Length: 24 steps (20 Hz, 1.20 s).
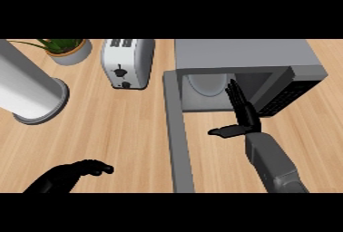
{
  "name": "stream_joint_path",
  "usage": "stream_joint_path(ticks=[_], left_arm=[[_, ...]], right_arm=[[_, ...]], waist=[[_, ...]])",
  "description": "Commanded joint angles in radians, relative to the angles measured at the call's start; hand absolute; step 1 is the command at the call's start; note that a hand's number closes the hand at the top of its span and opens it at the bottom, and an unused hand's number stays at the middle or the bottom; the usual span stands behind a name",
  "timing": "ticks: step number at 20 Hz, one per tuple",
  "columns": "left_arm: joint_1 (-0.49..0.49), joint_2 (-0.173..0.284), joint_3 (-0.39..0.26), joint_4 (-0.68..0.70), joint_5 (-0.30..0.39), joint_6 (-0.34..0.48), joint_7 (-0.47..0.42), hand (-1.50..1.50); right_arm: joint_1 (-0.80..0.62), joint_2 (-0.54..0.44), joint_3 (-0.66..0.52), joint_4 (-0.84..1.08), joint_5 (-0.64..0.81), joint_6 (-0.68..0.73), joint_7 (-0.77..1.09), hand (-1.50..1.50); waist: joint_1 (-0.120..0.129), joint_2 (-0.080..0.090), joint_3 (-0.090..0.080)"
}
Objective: Pick up the milk, place it into the microwave and close the microwave
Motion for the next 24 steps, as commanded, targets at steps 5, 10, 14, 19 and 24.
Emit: stream_joint_path(ticks=[5, 10, 14, 19, 24], left_arm=[[-0.107, 0.008, -0.029, 0.147, -0.137, 0.043, -0.070, 1.50], [-0.189, -0.009, -0.144, 0.227, -0.274, 0.115, -0.079, 1.50], [-0.257, -0.009, -0.195, 0.281, -0.344, 0.148, -0.145, 1.50], [-0.257, -0.009, -0.310, 0.366, -0.426, 0.255, -0.242, 1.50], [-0.351, -0.009, -0.490, 0.540, -0.386, 0.466, -0.287, 1.50]], right_arm=[[0.278, -0.048, 0.055, -0.169, 0.007, 0.048, -0.023, -1.50], [0.455, -0.080, 0.048, -0.322, -0.032, 0.086, -0.063, -1.50], [0.609, -0.115, 0.055, -0.494, -0.081, 0.174, -0.036, -1.50], [0.812, -0.146, 0.072, -0.767, -0.155, 0.256, 0.031, -1.50], [0.948, -0.193, 0.051, -0.975, -0.266, 0.340, 0.063, -1.50]], waist=[[-0.034, -0.006, -0.003], [-0.044, -0.002, -0.003], [-0.037, 0.000, -0.003], [-0.021, 0.004, -0.003], [-0.023, 0.010, -0.002]])
